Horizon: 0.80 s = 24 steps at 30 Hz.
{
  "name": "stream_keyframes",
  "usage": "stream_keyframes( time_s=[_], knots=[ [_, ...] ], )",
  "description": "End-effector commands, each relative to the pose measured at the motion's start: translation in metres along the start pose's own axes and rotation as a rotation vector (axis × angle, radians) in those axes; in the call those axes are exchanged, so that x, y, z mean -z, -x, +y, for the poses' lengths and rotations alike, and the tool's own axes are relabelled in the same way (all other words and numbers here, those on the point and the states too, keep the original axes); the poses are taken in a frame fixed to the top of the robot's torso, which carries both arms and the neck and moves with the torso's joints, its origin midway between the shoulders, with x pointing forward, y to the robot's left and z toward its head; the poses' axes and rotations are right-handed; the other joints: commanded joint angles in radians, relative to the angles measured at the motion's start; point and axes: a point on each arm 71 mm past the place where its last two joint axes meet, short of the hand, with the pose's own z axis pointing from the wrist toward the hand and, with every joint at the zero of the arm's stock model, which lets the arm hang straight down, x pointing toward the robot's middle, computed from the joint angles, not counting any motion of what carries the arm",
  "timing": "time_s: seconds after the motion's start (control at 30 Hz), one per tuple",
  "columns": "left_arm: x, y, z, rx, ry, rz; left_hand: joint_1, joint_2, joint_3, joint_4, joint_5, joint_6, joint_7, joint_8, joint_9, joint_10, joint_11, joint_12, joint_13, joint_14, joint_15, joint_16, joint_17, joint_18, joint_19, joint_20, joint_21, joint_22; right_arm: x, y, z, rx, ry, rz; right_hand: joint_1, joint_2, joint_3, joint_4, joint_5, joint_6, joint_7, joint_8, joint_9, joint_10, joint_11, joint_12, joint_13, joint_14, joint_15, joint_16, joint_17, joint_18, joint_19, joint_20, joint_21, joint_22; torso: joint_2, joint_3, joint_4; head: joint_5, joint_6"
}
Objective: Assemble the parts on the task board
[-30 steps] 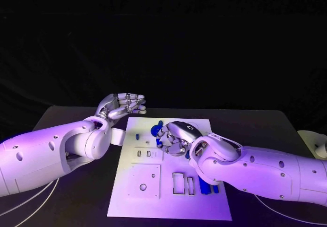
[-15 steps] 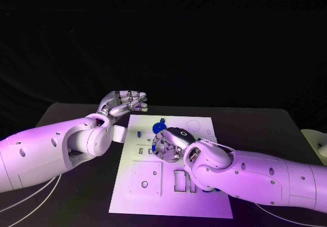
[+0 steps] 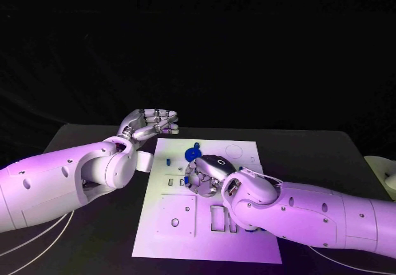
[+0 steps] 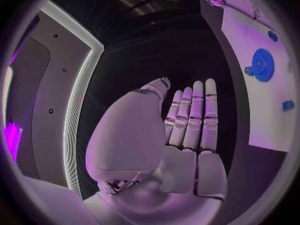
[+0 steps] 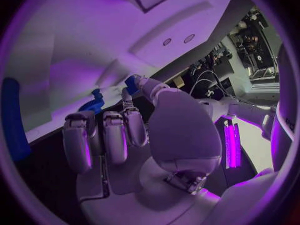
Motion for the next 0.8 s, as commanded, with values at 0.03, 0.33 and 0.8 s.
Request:
stream_keyframes(
  time_s=[0.03, 0.33, 0.8],
  knots=[
    [-0.0001, -0.0020, -0.0016, 0.008, -0.009, 0.010, -0.005, -0.005, 0.000, 0.008, -0.004, 0.002, 0.003, -0.007, 0.001, 0.003, 0.003, -0.005, 0.000, -0.009, 0.000, -0.005, 0.001, -0.002, -0.006, -0.002, 0.007, 0.001, -0.0012, -0.0024, 0.0007, 0.017, 0.008, 0.011, -0.013, -0.001, -0.001, 0.007, -0.002, -0.003, -0.004, 0.031, 0.055, 0.001, -0.006, -0.002, 0.094, 0.089, -0.006, 0.000, 0.190, -0.008, 0.091, -0.004, 0.001, 0.246, 0.000, 0.0000, -0.0007, 0.003, -0.001],
    [0.0005, -0.0014, -0.0016, 0.008, -0.006, 0.011, -0.006, -0.005, 0.001, 0.008, -0.004, 0.002, 0.003, -0.007, 0.001, 0.003, 0.003, -0.006, 0.000, -0.009, 0.001, -0.005, 0.001, -0.002, -0.007, -0.002, 0.007, 0.001, -0.0038, -0.0037, -0.0044, 0.032, -0.001, 0.007, -0.014, -0.005, -0.001, 0.006, -0.003, -0.006, -0.003, 0.031, 0.055, 0.000, -0.006, -0.003, 0.093, 0.089, -0.006, 0.000, 0.191, -0.008, 0.090, -0.004, 0.001, 0.246, 0.000, -0.0002, -0.0012, 0.004, -0.003],
    [0.0009, -0.0003, -0.0015, 0.008, -0.003, 0.008, -0.006, -0.005, 0.001, 0.008, -0.003, 0.002, 0.004, -0.007, 0.001, 0.002, 0.004, -0.006, 0.000, -0.010, 0.001, -0.006, 0.002, -0.002, -0.008, -0.002, 0.007, 0.001, -0.0042, -0.0056, -0.0046, 0.039, 0.008, 0.011, -0.015, -0.013, -0.002, 0.003, -0.005, -0.011, -0.002, 0.030, 0.055, -0.001, -0.005, -0.005, 0.092, 0.089, -0.005, 0.000, 0.190, -0.008, 0.090, -0.004, 0.000, 0.245, 0.000, 0.0004, -0.0009, 0.003, -0.005]
  ],
)
